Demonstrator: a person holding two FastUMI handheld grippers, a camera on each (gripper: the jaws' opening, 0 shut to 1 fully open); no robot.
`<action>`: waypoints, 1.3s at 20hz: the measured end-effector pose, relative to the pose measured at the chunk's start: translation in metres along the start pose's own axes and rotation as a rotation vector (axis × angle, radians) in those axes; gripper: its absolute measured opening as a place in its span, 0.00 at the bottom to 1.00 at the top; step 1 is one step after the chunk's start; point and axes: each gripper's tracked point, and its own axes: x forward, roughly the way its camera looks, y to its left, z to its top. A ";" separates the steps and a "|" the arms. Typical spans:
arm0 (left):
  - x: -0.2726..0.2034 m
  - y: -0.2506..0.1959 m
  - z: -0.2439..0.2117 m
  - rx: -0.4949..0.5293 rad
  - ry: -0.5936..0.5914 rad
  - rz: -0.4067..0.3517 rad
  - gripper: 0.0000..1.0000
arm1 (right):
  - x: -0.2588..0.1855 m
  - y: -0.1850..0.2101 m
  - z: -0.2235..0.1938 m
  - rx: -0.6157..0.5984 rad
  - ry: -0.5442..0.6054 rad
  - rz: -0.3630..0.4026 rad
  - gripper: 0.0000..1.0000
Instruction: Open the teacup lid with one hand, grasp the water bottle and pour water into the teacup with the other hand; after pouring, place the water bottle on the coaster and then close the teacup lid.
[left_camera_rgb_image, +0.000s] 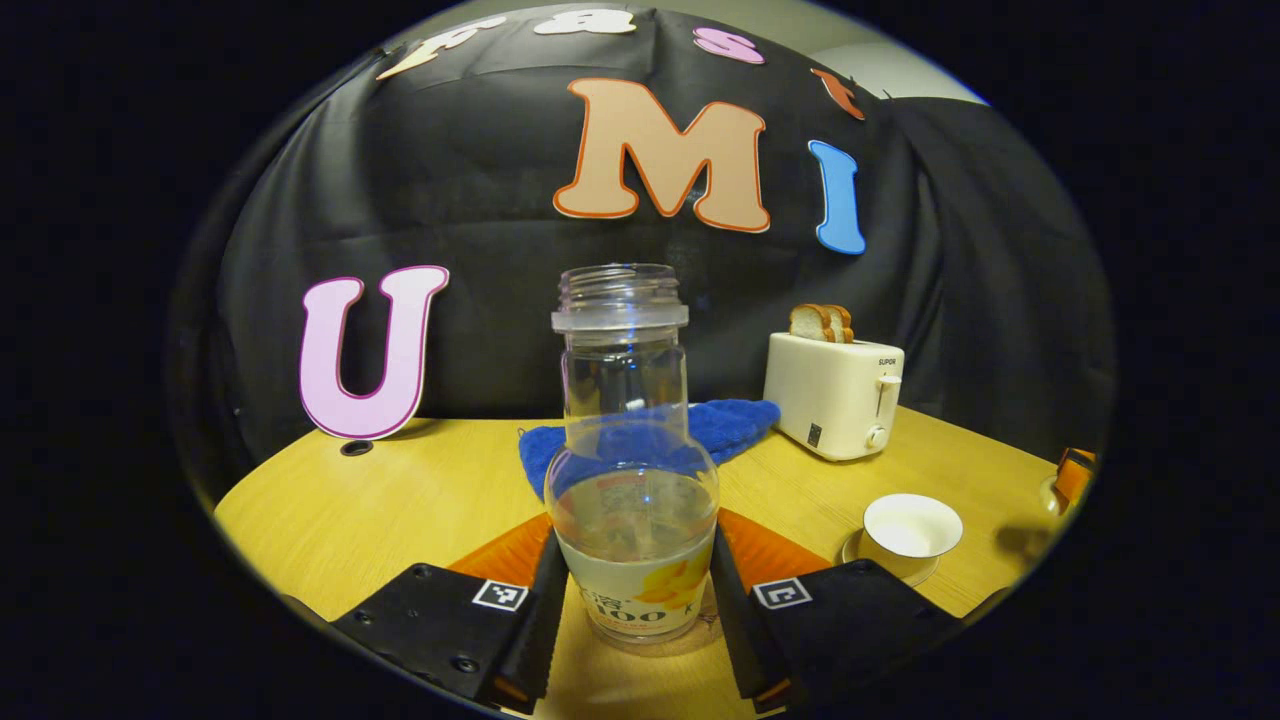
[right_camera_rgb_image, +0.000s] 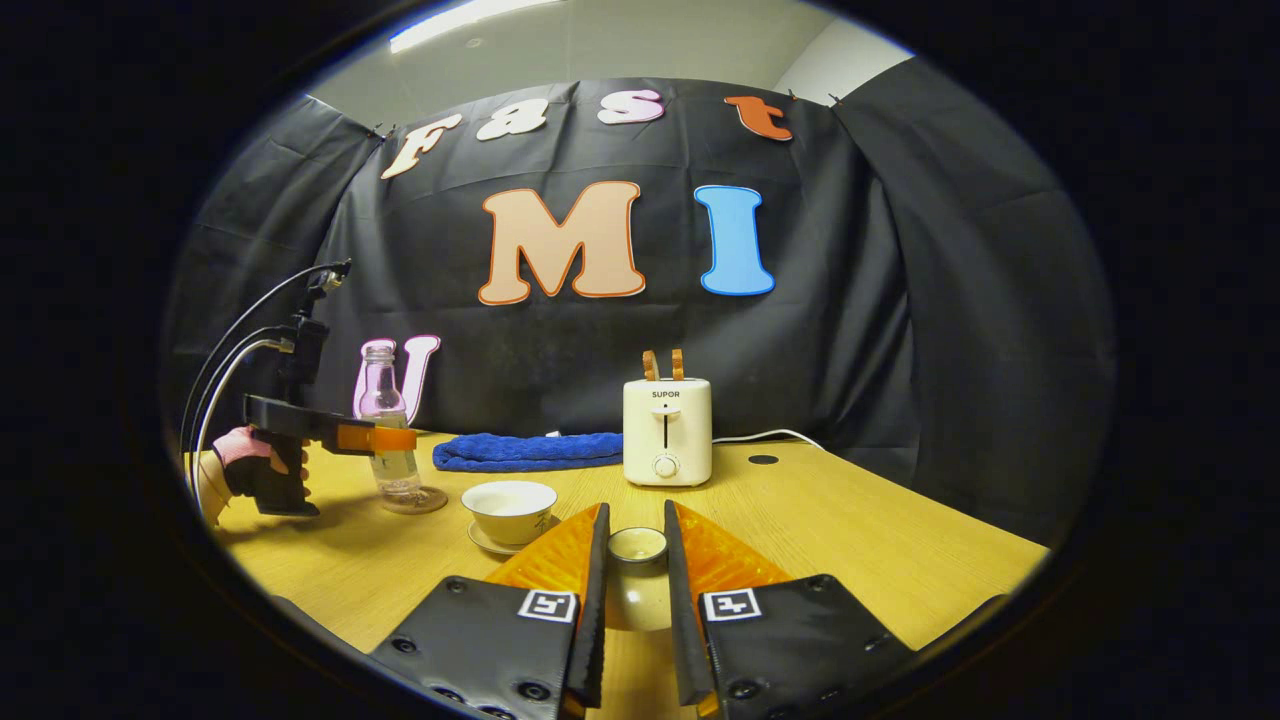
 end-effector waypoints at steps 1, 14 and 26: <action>0.004 -0.001 -0.004 0.001 0.012 -0.003 0.66 | 0.000 0.000 0.000 0.000 0.000 0.003 0.31; 0.008 -0.008 -0.011 -0.013 0.037 -0.014 0.71 | 0.001 0.001 0.000 0.000 -0.002 0.007 0.32; 0.001 -0.011 -0.003 -0.004 -0.001 -0.026 0.94 | 0.000 0.000 0.001 0.000 -0.001 0.001 0.31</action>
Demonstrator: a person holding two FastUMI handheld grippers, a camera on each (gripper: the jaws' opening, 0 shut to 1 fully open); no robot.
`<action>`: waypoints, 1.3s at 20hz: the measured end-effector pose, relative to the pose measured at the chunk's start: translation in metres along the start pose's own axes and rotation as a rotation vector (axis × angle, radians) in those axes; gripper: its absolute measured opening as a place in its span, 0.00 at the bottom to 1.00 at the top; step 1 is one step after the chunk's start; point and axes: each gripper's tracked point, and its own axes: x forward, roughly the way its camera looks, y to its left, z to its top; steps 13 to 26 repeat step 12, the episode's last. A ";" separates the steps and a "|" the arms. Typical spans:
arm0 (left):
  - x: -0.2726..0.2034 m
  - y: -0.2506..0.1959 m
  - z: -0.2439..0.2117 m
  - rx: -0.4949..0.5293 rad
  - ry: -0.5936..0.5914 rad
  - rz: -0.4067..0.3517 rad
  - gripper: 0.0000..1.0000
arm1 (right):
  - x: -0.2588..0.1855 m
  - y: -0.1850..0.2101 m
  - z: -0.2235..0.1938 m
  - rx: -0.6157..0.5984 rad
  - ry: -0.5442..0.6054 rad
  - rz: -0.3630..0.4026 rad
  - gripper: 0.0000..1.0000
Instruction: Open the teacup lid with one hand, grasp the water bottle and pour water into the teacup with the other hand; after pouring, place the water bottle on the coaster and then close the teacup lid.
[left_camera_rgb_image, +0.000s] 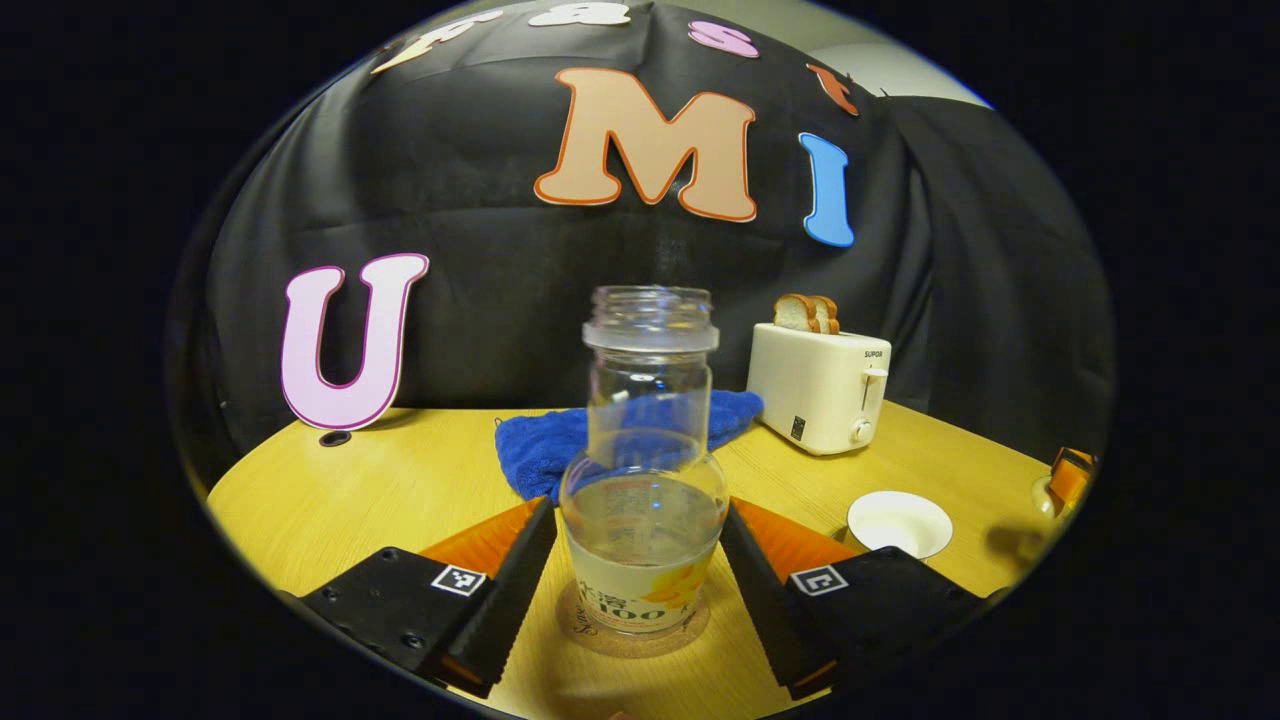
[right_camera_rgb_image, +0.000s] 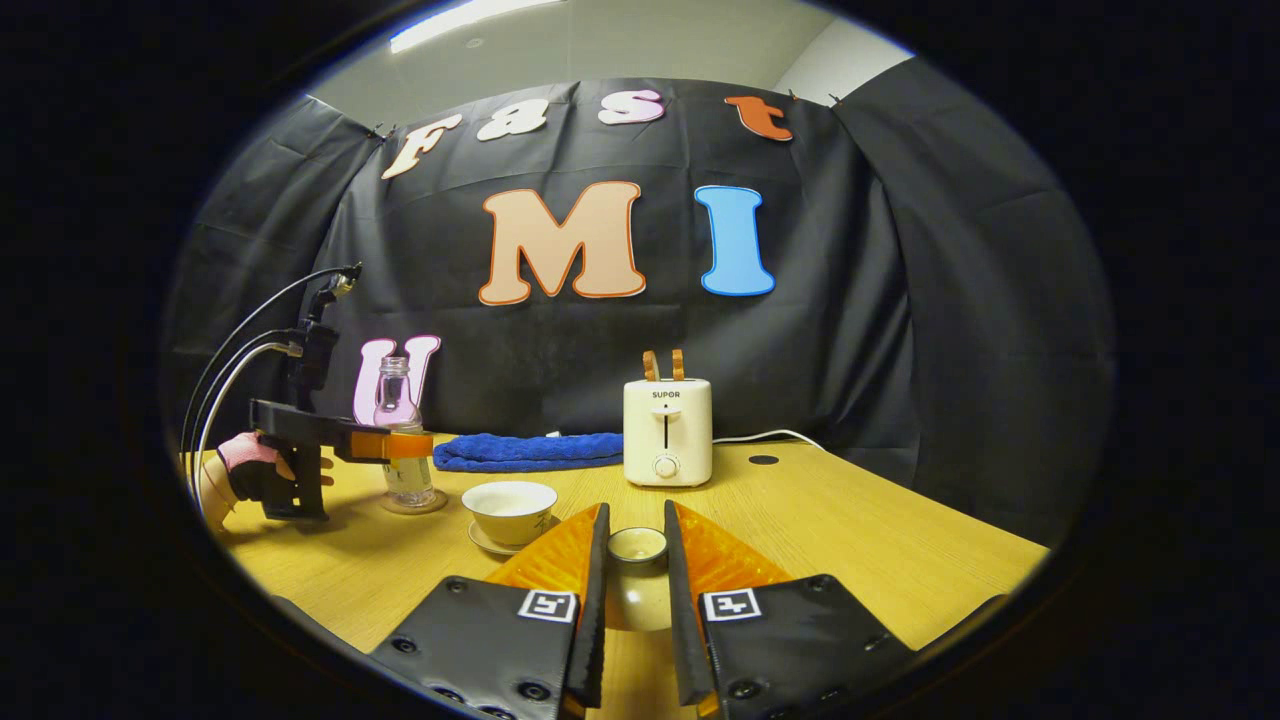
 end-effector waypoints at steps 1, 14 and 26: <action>-0.002 0.000 0.001 0.002 -0.009 0.002 0.94 | 0.000 0.000 0.000 0.000 0.000 0.000 0.31; -0.038 0.000 0.005 0.025 -0.082 0.030 0.94 | 0.001 0.001 0.000 0.000 0.002 0.001 0.31; -0.038 0.000 0.005 0.025 -0.082 0.030 0.94 | 0.001 0.001 0.000 0.000 0.002 0.001 0.31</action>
